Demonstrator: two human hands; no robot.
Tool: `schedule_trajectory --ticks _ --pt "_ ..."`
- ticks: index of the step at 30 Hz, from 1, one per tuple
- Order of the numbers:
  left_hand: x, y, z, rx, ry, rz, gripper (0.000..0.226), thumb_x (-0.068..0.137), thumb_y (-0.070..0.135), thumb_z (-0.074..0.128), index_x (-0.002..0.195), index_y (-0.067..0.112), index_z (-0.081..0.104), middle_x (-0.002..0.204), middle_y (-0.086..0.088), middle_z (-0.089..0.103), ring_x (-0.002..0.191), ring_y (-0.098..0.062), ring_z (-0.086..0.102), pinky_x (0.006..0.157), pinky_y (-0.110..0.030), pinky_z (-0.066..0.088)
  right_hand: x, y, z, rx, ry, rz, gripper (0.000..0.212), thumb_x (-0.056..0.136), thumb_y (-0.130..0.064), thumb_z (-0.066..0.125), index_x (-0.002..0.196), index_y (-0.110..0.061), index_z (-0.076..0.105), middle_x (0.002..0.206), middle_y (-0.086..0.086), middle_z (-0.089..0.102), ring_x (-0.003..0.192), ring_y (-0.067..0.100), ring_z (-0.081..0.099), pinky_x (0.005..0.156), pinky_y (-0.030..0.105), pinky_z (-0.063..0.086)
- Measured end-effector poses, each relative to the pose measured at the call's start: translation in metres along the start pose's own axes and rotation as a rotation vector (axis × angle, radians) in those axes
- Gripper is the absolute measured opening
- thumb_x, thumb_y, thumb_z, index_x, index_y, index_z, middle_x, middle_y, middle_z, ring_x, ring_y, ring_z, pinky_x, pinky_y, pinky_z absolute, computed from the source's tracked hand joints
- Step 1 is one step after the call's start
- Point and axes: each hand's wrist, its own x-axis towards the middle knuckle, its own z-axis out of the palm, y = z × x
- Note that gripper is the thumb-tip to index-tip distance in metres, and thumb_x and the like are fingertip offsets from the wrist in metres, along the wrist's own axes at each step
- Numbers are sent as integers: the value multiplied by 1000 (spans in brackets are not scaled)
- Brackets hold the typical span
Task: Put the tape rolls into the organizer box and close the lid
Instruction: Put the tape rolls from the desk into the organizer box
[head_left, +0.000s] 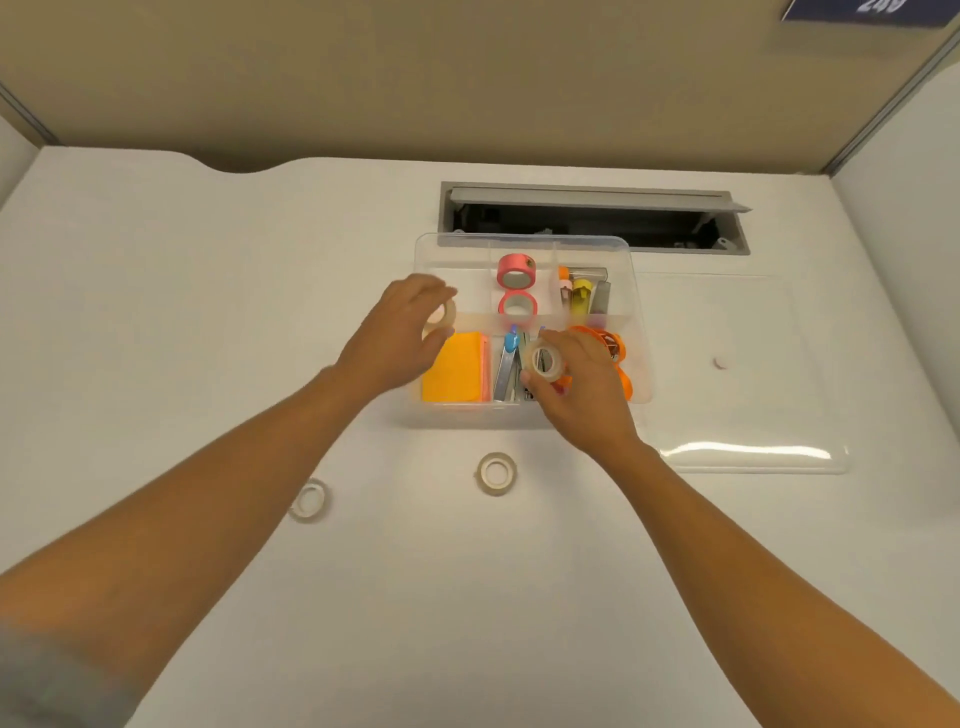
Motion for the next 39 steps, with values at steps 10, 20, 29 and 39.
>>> schedule_trajectory --ticks 10,20,29,39 --pt "114 -14 27 207 -402 -132 50 80 17 75 127 13 58 130 -9 57 111 -28 56 88 -29 43 36 7 6 13 -10 9 45 88 -37 64 128 -19 54 127 1 59 118 16 48 96 23 32" --pt "140 -21 31 210 -559 -130 58 76 23 78 130 14 57 129 -8 59 111 -26 56 87 -28 43 65 -11 11 27 -53 40 47 86 -37 67 128 -20 54 132 1 57 122 18 47 101 31 34" --pt "104 -39 0 -70 85 -339 29 91 14 61 120 11 65 120 -13 64 103 -28 62 86 -30 46 131 -34 25 -72 -267 -80 53 86 -30 69 134 -21 50 139 3 50 128 21 40 104 34 31" --pt "59 -53 11 -541 -44 -645 37 84 20 72 118 8 62 100 -11 70 69 -20 69 59 -28 59 178 -46 66 -338 -566 -182 56 82 -17 73 133 -19 51 136 6 53 119 27 50 92 33 40"
